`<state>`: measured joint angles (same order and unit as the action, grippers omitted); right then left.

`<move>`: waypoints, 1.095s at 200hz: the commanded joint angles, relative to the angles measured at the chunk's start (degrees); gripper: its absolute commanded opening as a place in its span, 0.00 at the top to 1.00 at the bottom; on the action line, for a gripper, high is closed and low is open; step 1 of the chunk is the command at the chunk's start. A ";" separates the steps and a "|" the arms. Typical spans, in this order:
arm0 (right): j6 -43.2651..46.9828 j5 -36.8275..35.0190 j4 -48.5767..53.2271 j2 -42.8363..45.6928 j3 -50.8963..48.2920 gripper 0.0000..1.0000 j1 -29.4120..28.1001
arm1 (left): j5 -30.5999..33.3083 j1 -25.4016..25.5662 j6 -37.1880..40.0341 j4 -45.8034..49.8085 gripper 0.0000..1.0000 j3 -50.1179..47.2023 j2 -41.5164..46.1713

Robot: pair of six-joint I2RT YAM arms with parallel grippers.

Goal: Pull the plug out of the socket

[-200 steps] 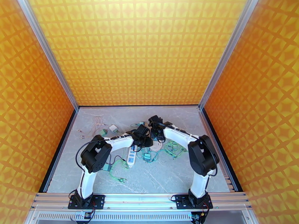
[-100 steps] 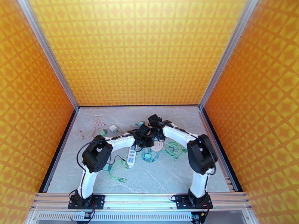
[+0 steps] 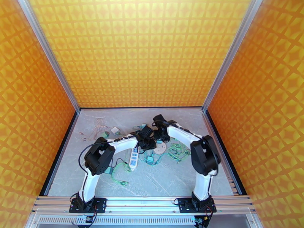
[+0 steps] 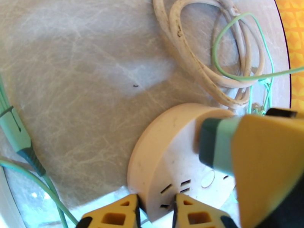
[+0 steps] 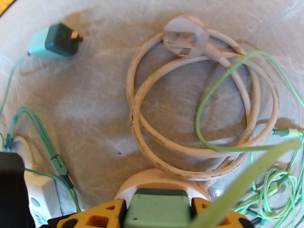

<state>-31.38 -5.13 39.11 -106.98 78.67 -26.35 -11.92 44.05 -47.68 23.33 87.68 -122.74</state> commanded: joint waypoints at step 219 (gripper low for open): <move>-2.91 11.13 0.13 5.38 -2.80 0.78 -3.25 | 2.93 0.53 0.21 12.71 0.83 5.22 -12.35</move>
<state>-29.43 -1.87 42.15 -107.48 80.31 -24.08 -12.38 43.92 -47.72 31.48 95.81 -126.50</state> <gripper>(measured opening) 0.404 0.188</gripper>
